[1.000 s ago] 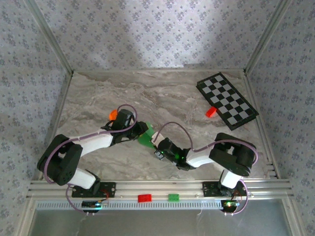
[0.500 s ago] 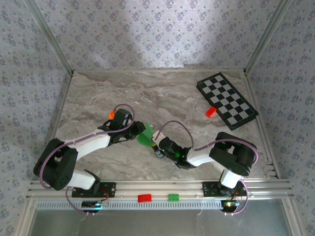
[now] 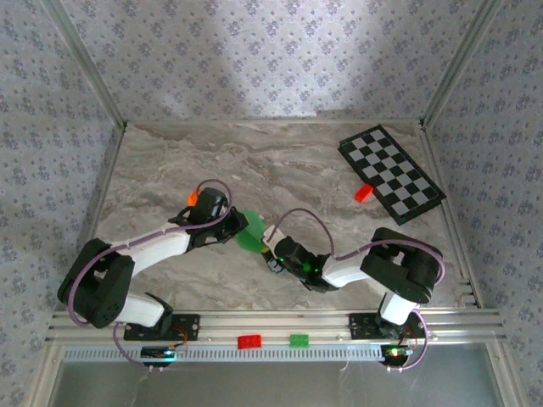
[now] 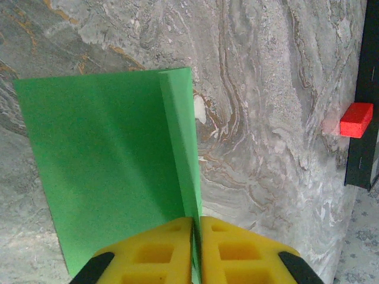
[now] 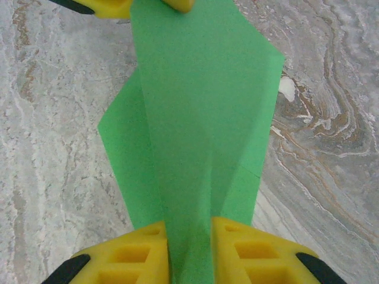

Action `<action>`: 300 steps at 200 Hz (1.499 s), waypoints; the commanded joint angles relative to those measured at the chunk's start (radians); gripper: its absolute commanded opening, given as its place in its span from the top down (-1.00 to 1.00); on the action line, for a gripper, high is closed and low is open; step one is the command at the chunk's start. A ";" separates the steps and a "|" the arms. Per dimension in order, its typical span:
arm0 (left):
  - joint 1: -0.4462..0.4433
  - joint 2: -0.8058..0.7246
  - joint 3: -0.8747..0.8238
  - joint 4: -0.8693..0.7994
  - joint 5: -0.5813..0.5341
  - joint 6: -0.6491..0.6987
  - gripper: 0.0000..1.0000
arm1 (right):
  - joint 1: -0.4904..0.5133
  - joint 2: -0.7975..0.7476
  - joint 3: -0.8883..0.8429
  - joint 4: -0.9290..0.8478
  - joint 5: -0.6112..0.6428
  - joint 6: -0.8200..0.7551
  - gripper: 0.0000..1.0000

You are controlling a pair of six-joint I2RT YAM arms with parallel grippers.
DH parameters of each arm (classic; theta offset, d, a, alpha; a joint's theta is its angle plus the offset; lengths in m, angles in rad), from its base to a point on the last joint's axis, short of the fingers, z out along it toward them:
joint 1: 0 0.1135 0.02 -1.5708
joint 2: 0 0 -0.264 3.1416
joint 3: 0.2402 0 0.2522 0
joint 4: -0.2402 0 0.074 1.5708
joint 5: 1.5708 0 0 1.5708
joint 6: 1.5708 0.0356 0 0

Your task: Fold a paper plane with a square sheet of paper (pick it up from the middle)

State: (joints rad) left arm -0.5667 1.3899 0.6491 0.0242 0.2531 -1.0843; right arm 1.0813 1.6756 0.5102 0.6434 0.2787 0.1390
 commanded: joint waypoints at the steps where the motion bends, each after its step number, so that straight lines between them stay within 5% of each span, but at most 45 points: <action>1: 0.004 0.010 0.018 -0.013 0.001 0.008 0.79 | 0.000 -0.026 -0.016 0.028 0.010 -0.010 0.50; 79: 0.003 0.009 0.013 -0.007 0.002 0.007 0.81 | 0.002 -0.022 -0.014 0.012 -0.002 -0.008 0.67; 171: 0.003 0.010 0.015 -0.007 0.006 0.007 0.84 | 0.006 -0.034 -0.012 0.021 0.002 -0.037 0.52; 258: 0.004 0.012 0.017 -0.007 0.006 0.006 0.83 | 0.003 -0.027 -0.006 -0.001 -0.010 -0.017 0.75; 300: 0.011 -0.010 0.026 -0.034 -0.003 0.024 0.54 | -0.013 -0.027 -0.007 -0.005 -0.063 0.031 0.89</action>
State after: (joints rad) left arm -0.5667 1.3952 0.6491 0.0238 0.2531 -1.0798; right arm 1.0798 1.6623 0.5053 0.6502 0.2581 0.1249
